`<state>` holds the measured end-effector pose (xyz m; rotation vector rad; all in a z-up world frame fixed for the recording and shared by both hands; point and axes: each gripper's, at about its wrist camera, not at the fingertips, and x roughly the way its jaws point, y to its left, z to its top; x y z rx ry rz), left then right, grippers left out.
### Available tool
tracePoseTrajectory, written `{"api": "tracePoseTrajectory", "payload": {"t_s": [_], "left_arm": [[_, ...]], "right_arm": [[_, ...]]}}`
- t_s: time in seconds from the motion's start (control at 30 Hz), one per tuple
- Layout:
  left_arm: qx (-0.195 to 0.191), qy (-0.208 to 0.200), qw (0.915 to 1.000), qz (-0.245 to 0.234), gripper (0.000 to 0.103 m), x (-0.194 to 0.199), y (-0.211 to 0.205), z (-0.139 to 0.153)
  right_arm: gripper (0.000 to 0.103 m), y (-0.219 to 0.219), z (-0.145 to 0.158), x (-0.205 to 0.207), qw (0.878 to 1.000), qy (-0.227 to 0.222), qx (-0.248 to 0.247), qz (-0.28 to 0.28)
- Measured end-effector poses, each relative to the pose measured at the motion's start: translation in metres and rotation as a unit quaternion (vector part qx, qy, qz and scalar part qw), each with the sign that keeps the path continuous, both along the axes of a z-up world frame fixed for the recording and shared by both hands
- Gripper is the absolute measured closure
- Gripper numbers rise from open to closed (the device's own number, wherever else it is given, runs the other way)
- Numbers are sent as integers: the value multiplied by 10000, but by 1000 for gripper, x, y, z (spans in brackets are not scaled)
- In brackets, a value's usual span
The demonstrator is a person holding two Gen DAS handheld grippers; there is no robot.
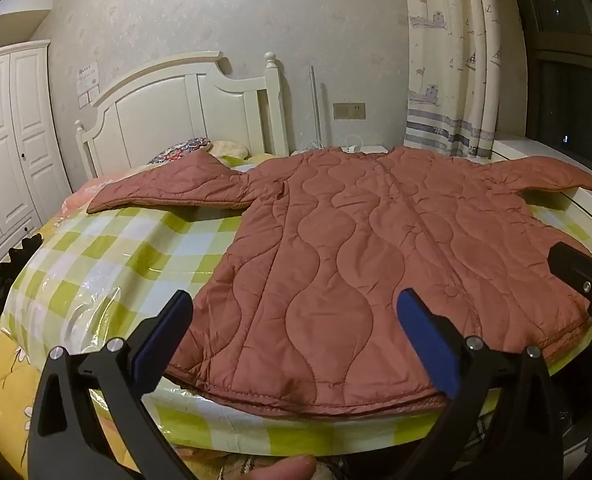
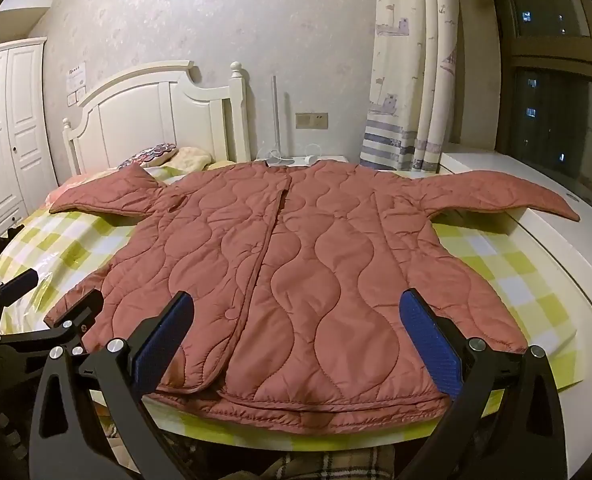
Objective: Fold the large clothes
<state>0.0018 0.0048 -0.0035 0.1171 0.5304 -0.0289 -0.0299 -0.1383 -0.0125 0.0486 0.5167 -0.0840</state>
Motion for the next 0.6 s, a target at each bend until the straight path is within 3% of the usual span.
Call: {"api": "tracePoseTrajectory", "payload": {"t_s": [0.6], "left_arm": [[1,80,10000,40,2,2,0,-5]], "right_arm": [[5,-3,-5,2,9998,98,172,36]]}}
